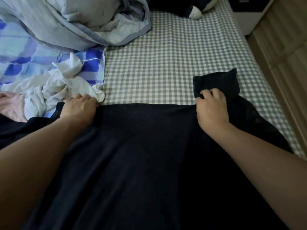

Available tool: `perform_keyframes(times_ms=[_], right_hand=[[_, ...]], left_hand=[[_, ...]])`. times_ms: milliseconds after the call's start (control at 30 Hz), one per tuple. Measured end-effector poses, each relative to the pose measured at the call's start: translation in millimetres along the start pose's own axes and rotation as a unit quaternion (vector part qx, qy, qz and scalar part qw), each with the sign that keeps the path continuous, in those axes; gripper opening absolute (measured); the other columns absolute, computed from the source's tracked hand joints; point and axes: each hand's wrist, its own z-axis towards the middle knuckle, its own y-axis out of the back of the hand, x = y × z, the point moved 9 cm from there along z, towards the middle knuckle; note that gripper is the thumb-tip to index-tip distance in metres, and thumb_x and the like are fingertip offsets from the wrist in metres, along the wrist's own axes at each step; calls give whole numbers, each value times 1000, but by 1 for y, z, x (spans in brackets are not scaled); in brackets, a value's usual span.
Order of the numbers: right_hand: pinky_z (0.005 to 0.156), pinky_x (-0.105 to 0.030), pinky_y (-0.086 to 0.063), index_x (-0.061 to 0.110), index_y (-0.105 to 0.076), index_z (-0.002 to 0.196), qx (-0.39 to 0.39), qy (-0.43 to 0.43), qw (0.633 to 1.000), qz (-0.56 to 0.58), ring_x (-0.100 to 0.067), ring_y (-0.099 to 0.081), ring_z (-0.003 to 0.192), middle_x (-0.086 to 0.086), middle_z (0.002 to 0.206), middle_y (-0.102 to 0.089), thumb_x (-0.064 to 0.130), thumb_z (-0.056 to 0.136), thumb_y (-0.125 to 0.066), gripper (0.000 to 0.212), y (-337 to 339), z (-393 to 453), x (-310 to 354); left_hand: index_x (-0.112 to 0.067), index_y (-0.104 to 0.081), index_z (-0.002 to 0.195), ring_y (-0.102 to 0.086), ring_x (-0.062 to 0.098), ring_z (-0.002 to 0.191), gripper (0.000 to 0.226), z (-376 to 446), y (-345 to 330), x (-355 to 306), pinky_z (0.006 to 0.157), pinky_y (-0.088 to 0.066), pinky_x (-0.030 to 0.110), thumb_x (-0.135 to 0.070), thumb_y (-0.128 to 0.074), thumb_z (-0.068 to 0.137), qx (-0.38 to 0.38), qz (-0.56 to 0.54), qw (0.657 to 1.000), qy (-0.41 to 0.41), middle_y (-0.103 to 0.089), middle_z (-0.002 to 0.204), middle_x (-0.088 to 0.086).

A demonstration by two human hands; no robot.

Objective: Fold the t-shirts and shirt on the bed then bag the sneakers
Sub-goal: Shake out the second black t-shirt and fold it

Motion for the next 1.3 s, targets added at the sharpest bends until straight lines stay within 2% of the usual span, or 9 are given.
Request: perform_keyframes(times_ms=[167, 333, 467, 600, 767, 900, 1033, 1167, 1300], right_hand=[[108, -43, -40, 11, -69, 102, -81, 184, 971, 125, -24, -53, 102, 0, 101, -64, 17, 95, -63, 11, 9, 1, 58], [86, -37, -42, 18, -46, 88, 1, 61, 994, 93, -17, -39, 81, 2, 86, -50, -5, 82, -63, 30, -10, 17, 35], [88, -38, -45, 16, -53, 89, -54, 115, 983, 130, -18, -46, 77, 2, 84, -53, 17, 98, -60, 11, -2, 8, 32], [94, -42, -43, 10, -63, 98, -72, 171, 978, 97, -22, -48, 83, -2, 90, -55, 16, 98, -62, 6, -8, -9, 36], [78, -40, -45, 8, -63, 95, -87, 21, 986, 139, -17, -41, 77, -5, 88, -57, 2, 94, -62, 6, -1, 10, 24], [96, -43, -43, 12, -59, 101, -41, -113, 983, 142, -27, -45, 96, -8, 102, -54, -6, 81, -66, 27, -9, 10, 21], [115, -54, -31, 7, -64, 111, -166, -17, 976, 141, -36, -48, 114, -15, 119, -55, -5, 84, -59, 29, 36, -19, 87], [125, -54, -1, 26, -16, 160, 154, 39, 979, 129, -30, -3, 155, -7, 169, -8, 61, 102, -17, 68, -24, -51, 141], [124, -54, 7, 31, 6, 161, 231, 2, 968, 103, -23, 19, 154, 0, 168, 17, 68, 97, -2, 74, -52, -31, 117]], left_hand=[[-15, -61, 97, -52, 37, 113, 36, 2, 4, 11, 92, -41, 49, -44, -40, 105, -1, -75, 997, -8, -62, 112, 13], [-24, -52, 88, -54, 35, 106, 29, -4, 13, 19, 91, -42, 49, -48, -43, 103, -31, -131, 989, -55, -65, 105, 10], [-17, -60, 107, -61, 36, 103, 19, -16, 14, 40, 93, -41, 50, -33, -60, 97, -53, -53, 986, -146, -67, 103, 12], [-19, -44, 88, -64, 40, 92, 17, -22, 22, 70, 75, -37, 46, -25, -57, 99, -96, -48, 992, -67, -67, 94, 17], [-13, -60, 99, -58, 43, 106, 10, -18, 18, 73, 84, -41, 51, -22, -61, 93, -89, 12, 995, 40, -66, 109, 19], [2, -54, 115, -46, 47, 112, 34, -36, 31, 46, 97, -36, 60, -8, -60, 84, -139, -46, 978, 150, -50, 119, 31], [-15, -54, 131, -35, 38, 136, 45, -98, 19, -39, 116, -23, 54, -42, -48, 95, -130, -155, 979, 18, -42, 146, 14], [-47, 0, 159, 12, 28, 156, 67, -98, -41, -23, 122, 7, 57, -71, -12, 98, 36, -142, 987, 69, 4, 171, -3], [-54, 10, 155, 18, 29, 155, 69, -52, -67, 20, 122, 10, 59, -78, -11, 93, 131, -157, 973, 105, 16, 169, -11]])
